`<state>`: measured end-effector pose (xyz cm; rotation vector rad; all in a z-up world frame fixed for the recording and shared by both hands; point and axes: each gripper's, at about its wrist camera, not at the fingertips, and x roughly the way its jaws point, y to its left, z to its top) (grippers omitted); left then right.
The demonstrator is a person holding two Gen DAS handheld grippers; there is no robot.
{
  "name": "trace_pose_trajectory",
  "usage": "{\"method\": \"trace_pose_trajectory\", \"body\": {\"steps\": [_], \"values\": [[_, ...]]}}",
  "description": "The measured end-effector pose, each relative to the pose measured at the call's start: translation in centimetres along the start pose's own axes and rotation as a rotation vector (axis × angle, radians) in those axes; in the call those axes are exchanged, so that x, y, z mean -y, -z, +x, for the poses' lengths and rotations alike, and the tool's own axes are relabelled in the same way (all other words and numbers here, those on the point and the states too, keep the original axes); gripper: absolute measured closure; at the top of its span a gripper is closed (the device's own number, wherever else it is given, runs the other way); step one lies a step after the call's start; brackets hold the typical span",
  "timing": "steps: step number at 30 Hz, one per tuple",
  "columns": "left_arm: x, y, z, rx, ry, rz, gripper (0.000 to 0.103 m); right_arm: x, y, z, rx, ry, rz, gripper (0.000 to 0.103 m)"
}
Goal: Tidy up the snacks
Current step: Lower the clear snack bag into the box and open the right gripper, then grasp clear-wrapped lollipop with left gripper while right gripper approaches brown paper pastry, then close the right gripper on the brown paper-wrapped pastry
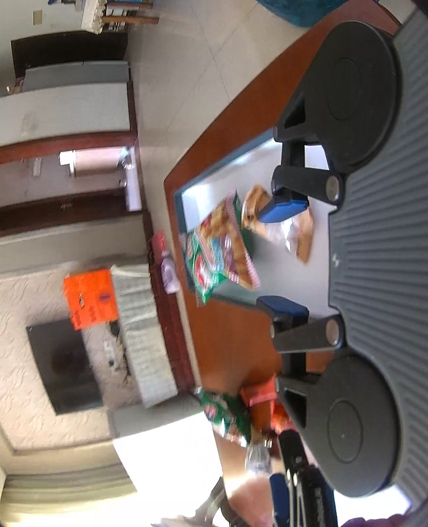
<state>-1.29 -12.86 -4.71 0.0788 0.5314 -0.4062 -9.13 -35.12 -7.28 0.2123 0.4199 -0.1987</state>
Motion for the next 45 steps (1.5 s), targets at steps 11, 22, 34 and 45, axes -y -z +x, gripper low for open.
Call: {"method": "trace_pose_trajectory", "body": {"steps": [11,22,34,45], "values": [[-5.9,5.3,0.5,-0.105,-0.079,-0.022,0.018,-7.7,2.5,1.0,-0.102,-0.234,-0.250,0.037],[-6.3,5.3,3.9,-0.135,-0.098,-0.039,0.018,-9.8,3.5,3.9,-0.137,-0.176,-0.396,0.027],[-6.4,4.9,4.7,-0.119,-0.010,-0.044,0.050,-11.4,3.6,6.8,-0.202,-0.208,-0.422,0.027],[-6.0,4.9,4.9,-0.108,0.037,-0.020,0.084,-11.5,3.8,7.0,-0.244,-0.218,-0.449,0.049]]}}
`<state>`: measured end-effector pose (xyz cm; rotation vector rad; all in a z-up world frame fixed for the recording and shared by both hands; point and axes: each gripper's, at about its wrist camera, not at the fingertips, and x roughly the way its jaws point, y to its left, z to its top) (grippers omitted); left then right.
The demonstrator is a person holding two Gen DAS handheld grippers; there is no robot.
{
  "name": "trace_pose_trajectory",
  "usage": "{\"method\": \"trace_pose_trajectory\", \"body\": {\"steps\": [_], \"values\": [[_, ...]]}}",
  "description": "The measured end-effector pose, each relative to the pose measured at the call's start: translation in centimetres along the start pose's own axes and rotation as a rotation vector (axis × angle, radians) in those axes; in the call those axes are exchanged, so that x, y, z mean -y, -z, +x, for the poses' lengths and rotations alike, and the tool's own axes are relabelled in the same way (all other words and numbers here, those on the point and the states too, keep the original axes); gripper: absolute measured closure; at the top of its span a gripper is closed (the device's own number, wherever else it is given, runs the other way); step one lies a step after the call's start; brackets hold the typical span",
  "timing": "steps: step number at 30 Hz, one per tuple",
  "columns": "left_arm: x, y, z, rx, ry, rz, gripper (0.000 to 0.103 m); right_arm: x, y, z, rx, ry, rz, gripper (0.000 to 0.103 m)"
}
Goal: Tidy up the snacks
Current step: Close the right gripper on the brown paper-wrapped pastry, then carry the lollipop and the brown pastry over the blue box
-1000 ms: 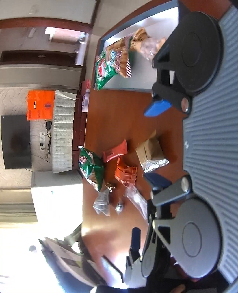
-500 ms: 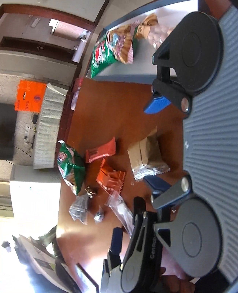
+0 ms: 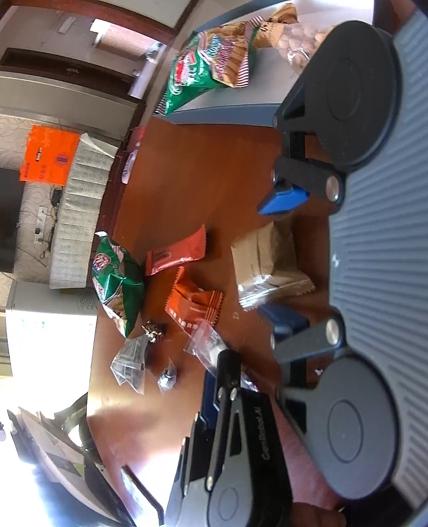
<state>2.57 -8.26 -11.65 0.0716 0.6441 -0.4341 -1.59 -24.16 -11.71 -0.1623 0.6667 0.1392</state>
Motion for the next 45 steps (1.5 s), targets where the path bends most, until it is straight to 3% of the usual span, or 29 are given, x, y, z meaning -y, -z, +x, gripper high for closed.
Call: {"method": "trace_pose_trajectory", "body": {"steps": [8,31,45], "values": [[0.1,0.2,-0.3,-0.002,-0.019,-0.003,0.084,0.8,0.1,-0.6,-0.002,-0.011,0.037,0.058],[2.0,-0.9,-0.7,0.026,-0.060,-0.026,0.084,2.2,-0.5,-4.4,0.110,0.006,0.076,0.060],[5.3,-1.9,-0.8,0.046,-0.032,-0.017,0.084,4.0,-0.2,-6.3,0.141,0.027,0.095,0.061]]}}
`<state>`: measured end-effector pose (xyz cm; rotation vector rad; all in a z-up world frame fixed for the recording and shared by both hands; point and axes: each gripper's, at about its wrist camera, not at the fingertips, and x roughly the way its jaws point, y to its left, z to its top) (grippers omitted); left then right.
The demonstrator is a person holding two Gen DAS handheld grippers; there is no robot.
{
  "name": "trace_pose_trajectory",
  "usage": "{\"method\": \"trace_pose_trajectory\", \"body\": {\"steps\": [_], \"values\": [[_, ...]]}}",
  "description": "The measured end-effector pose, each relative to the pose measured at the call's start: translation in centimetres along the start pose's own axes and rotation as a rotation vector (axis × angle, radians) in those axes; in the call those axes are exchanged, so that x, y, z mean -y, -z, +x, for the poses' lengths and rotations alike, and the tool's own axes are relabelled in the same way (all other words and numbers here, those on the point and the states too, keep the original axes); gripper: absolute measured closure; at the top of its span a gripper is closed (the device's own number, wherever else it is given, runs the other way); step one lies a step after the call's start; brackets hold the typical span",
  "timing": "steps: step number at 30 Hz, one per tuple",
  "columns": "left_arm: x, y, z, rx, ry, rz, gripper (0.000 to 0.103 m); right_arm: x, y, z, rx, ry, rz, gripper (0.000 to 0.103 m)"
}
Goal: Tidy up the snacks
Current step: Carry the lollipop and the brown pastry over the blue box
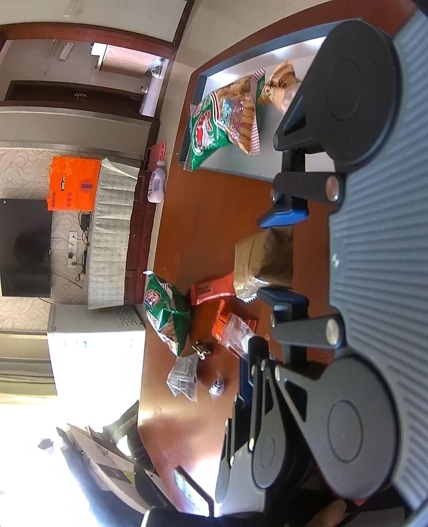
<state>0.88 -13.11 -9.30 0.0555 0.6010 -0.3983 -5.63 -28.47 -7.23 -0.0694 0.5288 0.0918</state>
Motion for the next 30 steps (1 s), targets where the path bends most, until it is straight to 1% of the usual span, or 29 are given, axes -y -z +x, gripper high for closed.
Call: {"method": "trace_pose_trajectory", "body": {"steps": [13,30], "values": [[2.8,-0.8,0.3,0.005,0.037,0.020,0.084,2.3,0.3,-1.7,0.022,0.035,0.039,0.061],[7.0,-2.6,0.0,0.033,0.126,0.074,0.084,5.4,0.5,-3.9,0.059,0.106,0.107,0.061]]}}
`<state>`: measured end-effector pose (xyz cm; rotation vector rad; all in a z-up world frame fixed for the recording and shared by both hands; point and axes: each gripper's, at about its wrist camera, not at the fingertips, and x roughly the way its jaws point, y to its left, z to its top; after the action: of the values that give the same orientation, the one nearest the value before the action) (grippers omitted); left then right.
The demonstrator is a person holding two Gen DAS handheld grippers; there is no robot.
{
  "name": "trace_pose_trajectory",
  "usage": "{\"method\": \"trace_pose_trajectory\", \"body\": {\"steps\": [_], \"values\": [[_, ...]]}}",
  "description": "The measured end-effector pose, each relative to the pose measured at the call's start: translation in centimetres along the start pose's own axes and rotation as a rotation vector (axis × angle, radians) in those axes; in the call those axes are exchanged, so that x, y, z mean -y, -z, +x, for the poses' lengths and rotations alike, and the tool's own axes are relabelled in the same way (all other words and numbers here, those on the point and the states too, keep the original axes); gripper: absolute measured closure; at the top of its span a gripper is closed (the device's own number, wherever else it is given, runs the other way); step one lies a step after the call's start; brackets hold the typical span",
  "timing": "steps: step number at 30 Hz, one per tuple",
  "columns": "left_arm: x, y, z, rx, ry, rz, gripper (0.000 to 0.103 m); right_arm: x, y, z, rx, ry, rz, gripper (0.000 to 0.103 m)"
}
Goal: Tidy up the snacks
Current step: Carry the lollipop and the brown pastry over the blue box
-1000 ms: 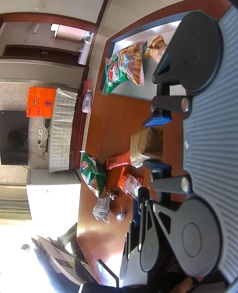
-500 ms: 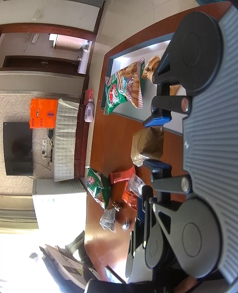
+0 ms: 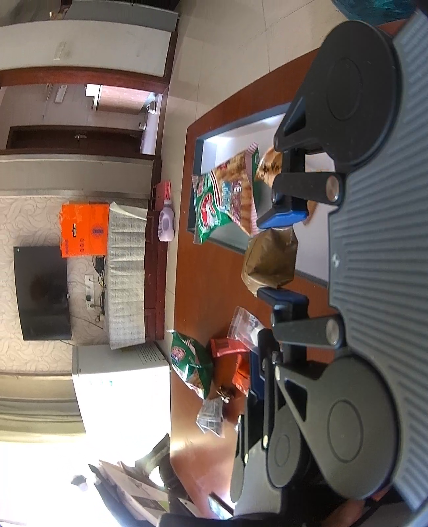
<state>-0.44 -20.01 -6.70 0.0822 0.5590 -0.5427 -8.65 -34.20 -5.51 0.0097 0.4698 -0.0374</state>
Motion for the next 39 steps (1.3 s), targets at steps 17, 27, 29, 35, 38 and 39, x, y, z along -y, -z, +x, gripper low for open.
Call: {"method": "trace_pose_trajectory", "body": {"steps": [17,27,29,35,38,39], "values": [[1.1,-3.0,1.9,0.015,0.030,0.029,0.084,2.7,-0.2,-0.2,0.011,0.056,0.072,0.063],[1.9,-4.0,4.0,0.018,0.089,0.029,0.084,3.2,0.2,0.3,-0.019,0.075,0.078,0.063],[2.3,-4.1,4.4,0.016,0.101,0.028,0.084,3.1,0.3,0.4,-0.026,0.076,0.073,0.063],[3.4,-4.5,5.5,0.017,0.138,0.030,0.084,3.2,0.4,0.6,-0.044,0.089,0.064,0.063],[4.1,-4.9,6.1,0.021,0.157,0.032,0.084,3.2,0.6,0.8,-0.053,0.093,0.059,0.063],[4.3,-5.0,6.4,0.020,0.164,0.033,0.084,3.1,0.7,0.7,-0.054,0.093,0.058,0.063]]}}
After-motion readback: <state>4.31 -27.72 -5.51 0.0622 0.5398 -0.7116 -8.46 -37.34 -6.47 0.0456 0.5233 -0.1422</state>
